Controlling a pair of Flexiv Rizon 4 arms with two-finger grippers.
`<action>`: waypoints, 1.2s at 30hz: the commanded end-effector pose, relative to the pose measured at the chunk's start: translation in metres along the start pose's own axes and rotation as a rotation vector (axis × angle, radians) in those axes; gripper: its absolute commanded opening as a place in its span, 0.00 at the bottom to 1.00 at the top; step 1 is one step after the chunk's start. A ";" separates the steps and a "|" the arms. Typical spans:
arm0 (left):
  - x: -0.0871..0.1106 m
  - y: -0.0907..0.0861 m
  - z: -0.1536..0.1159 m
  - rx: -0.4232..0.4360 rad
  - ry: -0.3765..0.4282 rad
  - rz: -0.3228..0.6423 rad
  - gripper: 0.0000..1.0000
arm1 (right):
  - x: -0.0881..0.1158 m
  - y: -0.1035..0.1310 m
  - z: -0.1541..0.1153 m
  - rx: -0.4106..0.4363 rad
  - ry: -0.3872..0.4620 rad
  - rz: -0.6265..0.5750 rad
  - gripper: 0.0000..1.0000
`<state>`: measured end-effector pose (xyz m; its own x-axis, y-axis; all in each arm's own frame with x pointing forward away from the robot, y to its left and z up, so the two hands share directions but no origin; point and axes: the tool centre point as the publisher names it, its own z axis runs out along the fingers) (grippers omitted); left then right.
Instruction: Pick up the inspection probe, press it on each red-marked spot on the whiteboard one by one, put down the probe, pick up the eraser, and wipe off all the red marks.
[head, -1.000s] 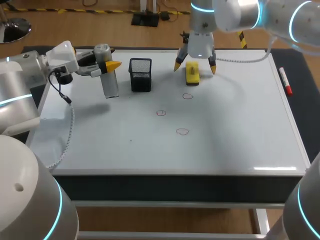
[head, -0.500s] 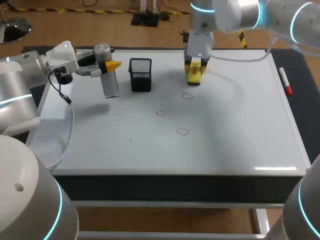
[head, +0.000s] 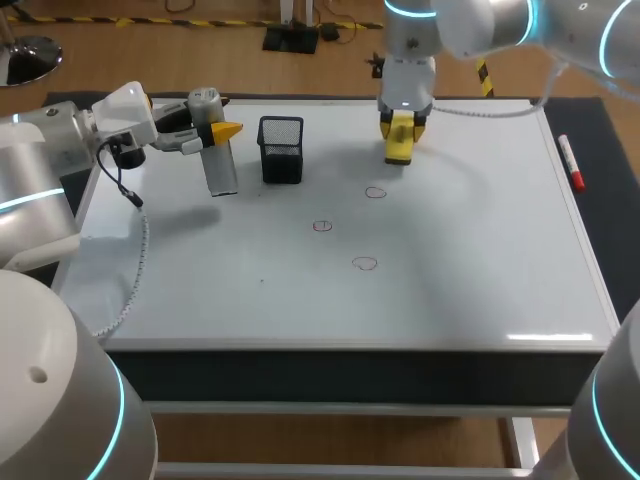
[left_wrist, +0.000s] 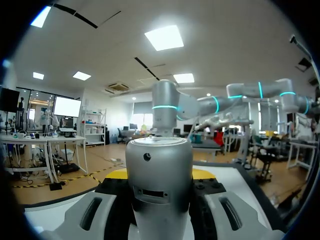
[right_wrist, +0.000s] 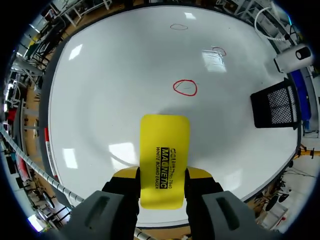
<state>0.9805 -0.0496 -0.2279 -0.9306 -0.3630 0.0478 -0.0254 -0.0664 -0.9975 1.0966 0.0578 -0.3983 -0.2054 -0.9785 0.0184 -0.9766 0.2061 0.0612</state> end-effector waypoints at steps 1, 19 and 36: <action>0.000 0.001 0.000 0.005 -0.001 0.002 0.00 | 0.023 0.001 -0.014 -0.008 -0.019 0.037 0.00; 0.000 0.001 0.000 0.005 -0.001 0.002 0.00 | 0.103 -0.003 -0.021 -0.021 -0.056 0.260 0.00; 0.000 0.001 0.000 0.005 -0.001 0.002 0.00 | 0.120 -0.004 -0.023 -0.031 -0.079 0.315 0.00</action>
<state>0.9805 -0.0496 -0.2279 -0.9306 -0.3630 0.0478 -0.0254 -0.0664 -0.9975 1.0770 -0.0598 -0.3745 -0.5046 -0.8625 -0.0384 -0.8609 0.4993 0.0977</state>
